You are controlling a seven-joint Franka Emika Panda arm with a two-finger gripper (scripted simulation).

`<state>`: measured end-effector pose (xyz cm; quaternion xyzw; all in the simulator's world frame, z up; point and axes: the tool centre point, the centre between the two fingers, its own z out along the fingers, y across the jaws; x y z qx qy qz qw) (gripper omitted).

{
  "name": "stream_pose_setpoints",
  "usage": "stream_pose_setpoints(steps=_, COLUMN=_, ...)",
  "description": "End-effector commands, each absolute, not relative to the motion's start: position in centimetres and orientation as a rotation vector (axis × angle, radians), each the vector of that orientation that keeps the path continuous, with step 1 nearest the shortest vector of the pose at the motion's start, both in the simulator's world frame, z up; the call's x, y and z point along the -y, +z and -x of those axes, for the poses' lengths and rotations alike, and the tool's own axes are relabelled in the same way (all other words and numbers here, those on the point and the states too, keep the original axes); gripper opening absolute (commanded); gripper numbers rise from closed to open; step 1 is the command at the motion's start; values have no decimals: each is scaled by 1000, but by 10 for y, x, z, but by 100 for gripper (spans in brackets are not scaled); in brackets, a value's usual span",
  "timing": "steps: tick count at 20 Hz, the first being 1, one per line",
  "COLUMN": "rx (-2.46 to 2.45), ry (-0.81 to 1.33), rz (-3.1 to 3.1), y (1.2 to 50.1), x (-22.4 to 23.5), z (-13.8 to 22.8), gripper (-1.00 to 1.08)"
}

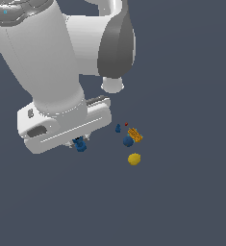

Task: Pick up a designated object from a clutter of objects.

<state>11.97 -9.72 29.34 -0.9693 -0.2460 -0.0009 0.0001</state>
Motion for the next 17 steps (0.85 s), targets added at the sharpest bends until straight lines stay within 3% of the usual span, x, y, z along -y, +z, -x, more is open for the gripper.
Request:
stream_pose_setpoints(steps=1, rx=773, ry=-1, rz=3044, y=314, x=97, z=-123, gripper=-100)
stream_pose_setpoints(steps=17, rx=772, ry=0, rz=3045, y=364, x=97, z=-135, gripper=-100)
